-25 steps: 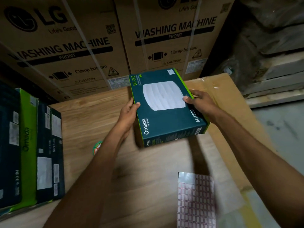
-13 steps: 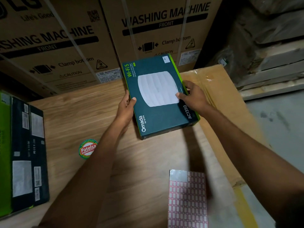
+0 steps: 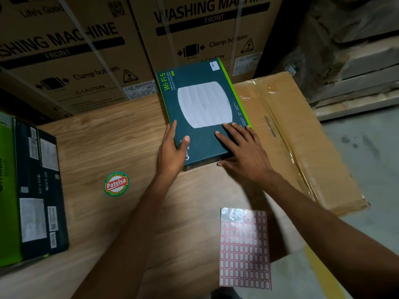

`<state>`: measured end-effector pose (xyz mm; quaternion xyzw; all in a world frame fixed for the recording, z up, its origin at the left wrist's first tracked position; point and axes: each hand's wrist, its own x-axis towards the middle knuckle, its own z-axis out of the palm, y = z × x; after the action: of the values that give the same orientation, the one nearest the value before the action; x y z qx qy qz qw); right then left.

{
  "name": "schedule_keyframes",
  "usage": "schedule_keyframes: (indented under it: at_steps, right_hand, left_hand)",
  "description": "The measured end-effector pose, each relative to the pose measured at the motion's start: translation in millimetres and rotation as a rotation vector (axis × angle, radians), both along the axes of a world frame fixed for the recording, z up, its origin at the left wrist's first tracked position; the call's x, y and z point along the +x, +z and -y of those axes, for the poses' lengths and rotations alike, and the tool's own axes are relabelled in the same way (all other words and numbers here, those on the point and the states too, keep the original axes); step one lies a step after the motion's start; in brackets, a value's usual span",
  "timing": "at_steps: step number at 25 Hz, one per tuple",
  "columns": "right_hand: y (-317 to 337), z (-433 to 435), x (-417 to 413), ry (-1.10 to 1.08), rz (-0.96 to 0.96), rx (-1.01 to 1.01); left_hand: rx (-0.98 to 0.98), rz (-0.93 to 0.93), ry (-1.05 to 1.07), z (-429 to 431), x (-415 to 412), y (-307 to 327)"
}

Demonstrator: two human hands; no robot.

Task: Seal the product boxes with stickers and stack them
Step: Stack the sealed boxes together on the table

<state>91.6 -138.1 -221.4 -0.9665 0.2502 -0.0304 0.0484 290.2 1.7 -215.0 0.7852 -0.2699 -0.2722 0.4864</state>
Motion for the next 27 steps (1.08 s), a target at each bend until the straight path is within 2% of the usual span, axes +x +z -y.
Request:
schedule_keyframes:
  at_steps: [6,11,15,18,21,27]
  right_hand:
    - [-9,2,-1,0.034,-0.026,-0.144]
    - [-6,4,-5,0.07,-0.036,-0.117]
    - [17,7,-7,0.024,0.128,0.16]
    - [38,-2,-5,-0.185,0.294,0.353]
    - [66,-22,1,-0.365,0.464,0.499]
    - [143,-94,34,-0.331,0.74,0.906]
  left_hand:
    - [-0.028,-0.062,0.007,-1,1,1]
    - [-0.014,-0.08,0.013,1,1,4]
    - [0.007,-0.077,0.0,-5,7,8]
    - [0.016,-0.118,0.04,-16,6,30]
    - [-0.059,-0.046,0.088,-40,3,70]
    - [-0.3,0.109,0.129,-107,8,185]
